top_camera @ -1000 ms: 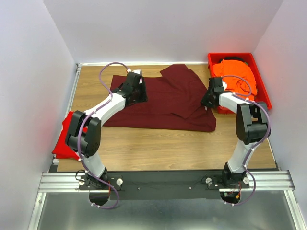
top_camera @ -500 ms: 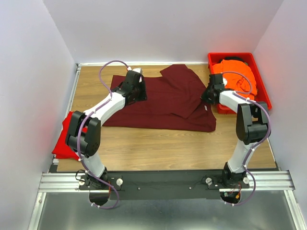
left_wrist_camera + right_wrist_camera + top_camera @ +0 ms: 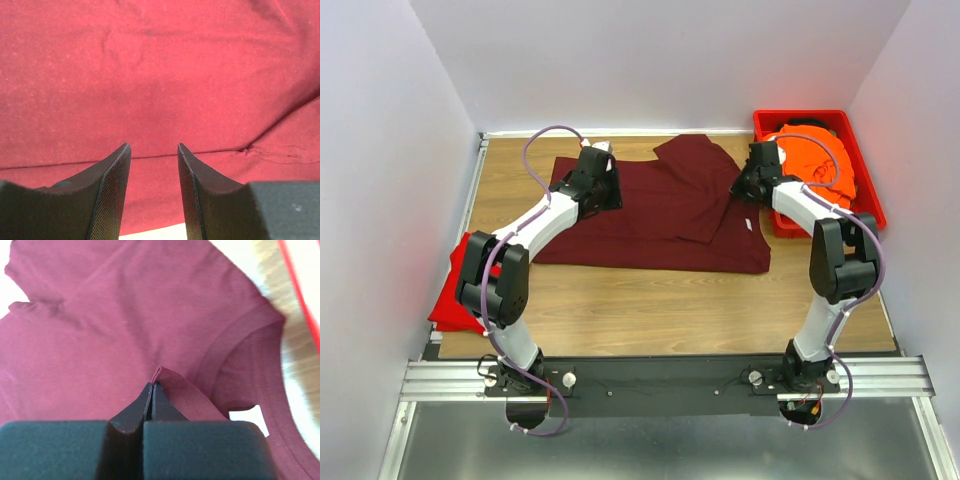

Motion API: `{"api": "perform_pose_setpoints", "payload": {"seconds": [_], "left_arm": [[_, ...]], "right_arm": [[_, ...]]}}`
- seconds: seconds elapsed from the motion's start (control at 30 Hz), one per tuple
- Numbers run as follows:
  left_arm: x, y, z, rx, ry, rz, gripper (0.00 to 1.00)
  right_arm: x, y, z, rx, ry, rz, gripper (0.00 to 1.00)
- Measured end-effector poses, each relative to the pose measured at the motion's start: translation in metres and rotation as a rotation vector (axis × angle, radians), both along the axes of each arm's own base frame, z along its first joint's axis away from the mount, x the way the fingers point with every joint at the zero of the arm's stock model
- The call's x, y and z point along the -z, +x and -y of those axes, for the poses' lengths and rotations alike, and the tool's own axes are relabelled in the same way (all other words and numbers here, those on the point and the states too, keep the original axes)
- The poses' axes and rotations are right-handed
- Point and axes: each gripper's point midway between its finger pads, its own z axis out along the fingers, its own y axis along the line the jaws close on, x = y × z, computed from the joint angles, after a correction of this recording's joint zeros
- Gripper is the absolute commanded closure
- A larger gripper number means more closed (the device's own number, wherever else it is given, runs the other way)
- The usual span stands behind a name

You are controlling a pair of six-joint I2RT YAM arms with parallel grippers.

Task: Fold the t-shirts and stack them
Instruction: Fold the tshirt

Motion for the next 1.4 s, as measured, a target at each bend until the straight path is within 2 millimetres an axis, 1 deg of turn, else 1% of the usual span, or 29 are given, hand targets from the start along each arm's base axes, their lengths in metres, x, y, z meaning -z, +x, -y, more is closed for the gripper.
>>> {"api": "perform_pose_setpoints", "payload": {"seconds": [0.2,0.27,0.4,0.43,0.5,0.53,0.67,0.83,0.9,0.93,0.97,1.03,1.1,1.13,1.23,1.4], "left_arm": [[0.003,-0.001,-0.003,-0.003,0.005,-0.005,0.5],[0.003,-0.001,-0.003,-0.003,0.006,-0.007,0.5],[0.004,-0.001,-0.004,-0.002,0.009,-0.008,0.5],[0.005,-0.001,-0.004,-0.002,0.009,-0.009,0.5],[0.005,-0.002,-0.004,-0.002,0.009,-0.009,0.5],[0.005,-0.002,-0.004,-0.002,0.01,-0.01,0.5],[0.006,-0.002,-0.005,-0.002,0.011,-0.012,0.5],[0.006,-0.001,-0.008,-0.003,0.017,-0.01,0.5],[0.006,-0.001,-0.012,-0.007,0.02,-0.009,0.5],[0.005,0.0,-0.016,-0.013,0.023,-0.008,0.49],[0.003,0.001,-0.019,-0.018,0.023,-0.006,0.49],[0.0,0.002,-0.027,-0.031,0.026,-0.001,0.49],[-0.004,0.004,-0.035,-0.046,0.026,0.007,0.5],[-0.008,0.005,-0.041,-0.056,0.026,0.015,0.5],[-0.013,0.008,-0.051,-0.072,0.029,0.029,0.49],[-0.008,0.008,-0.059,-0.085,0.036,0.018,0.5]], "right_arm": [[-0.006,0.002,-0.011,-0.023,0.001,0.014,0.99],[-0.009,0.003,-0.013,-0.025,0.002,0.021,0.97],[-0.01,0.004,-0.013,-0.026,0.001,0.025,0.86],[-0.01,0.004,-0.013,-0.023,-0.001,0.025,0.74],[-0.01,0.005,-0.012,-0.022,-0.006,0.026,0.66],[-0.01,0.005,-0.012,-0.021,-0.009,0.026,0.59],[-0.002,0.005,-0.01,-0.018,-0.02,0.012,0.5],[0.0,0.002,-0.011,-0.032,-0.026,0.009,0.51],[0.004,-0.006,-0.014,-0.043,-0.025,-0.004,0.51],[0.008,-0.013,-0.017,-0.051,-0.027,-0.017,0.55],[0.012,-0.022,-0.021,-0.065,-0.029,-0.028,0.55],[0.025,-0.048,-0.034,-0.104,-0.03,-0.071,0.55],[0.034,-0.065,-0.041,-0.125,-0.028,-0.1,0.56],[0.041,-0.077,-0.048,-0.145,-0.03,-0.124,0.56],[0.053,-0.095,-0.056,-0.17,-0.031,-0.162,0.56],[0.059,-0.105,-0.065,-0.186,-0.026,-0.181,0.56]]}}
